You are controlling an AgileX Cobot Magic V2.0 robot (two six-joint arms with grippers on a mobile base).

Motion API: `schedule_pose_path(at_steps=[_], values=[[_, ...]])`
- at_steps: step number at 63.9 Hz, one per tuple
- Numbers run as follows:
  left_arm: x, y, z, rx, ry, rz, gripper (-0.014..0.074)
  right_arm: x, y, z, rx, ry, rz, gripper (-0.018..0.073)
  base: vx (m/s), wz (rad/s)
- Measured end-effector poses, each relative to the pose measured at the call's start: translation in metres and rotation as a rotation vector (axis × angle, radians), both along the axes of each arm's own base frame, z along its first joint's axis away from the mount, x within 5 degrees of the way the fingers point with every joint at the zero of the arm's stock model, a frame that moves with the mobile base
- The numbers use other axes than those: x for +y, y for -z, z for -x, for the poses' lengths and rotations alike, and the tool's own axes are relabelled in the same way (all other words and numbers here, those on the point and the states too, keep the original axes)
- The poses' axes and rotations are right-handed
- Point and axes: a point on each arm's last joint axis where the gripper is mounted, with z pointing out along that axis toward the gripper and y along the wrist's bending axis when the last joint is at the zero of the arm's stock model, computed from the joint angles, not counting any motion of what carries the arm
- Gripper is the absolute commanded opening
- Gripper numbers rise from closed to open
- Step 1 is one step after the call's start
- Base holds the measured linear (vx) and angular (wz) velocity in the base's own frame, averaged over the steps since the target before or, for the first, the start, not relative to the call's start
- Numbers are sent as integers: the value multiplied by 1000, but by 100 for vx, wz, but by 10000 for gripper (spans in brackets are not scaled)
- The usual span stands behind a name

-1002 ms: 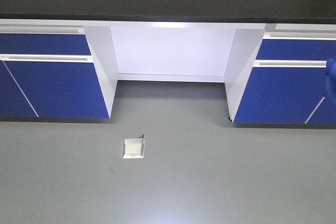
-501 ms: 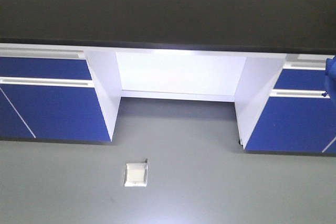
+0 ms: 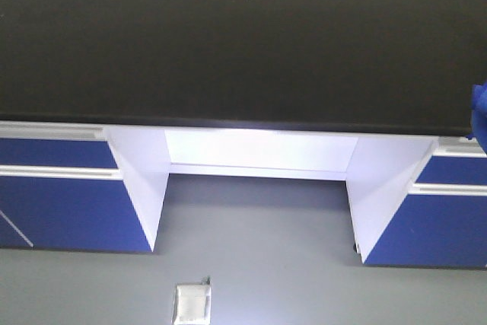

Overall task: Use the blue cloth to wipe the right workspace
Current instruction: 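Hold the cloth in the right gripper while driving to the other counter, then lower the held cloth onto the black counter with the right gripper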

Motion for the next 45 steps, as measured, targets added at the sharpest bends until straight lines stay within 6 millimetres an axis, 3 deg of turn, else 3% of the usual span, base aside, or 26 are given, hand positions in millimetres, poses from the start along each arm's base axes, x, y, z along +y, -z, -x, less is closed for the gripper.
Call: schedule_pose_path(at_steps=[45], values=[[0,0,0,0,0,0,-6,0,0,0,0,0,0,-8,30,-4]])
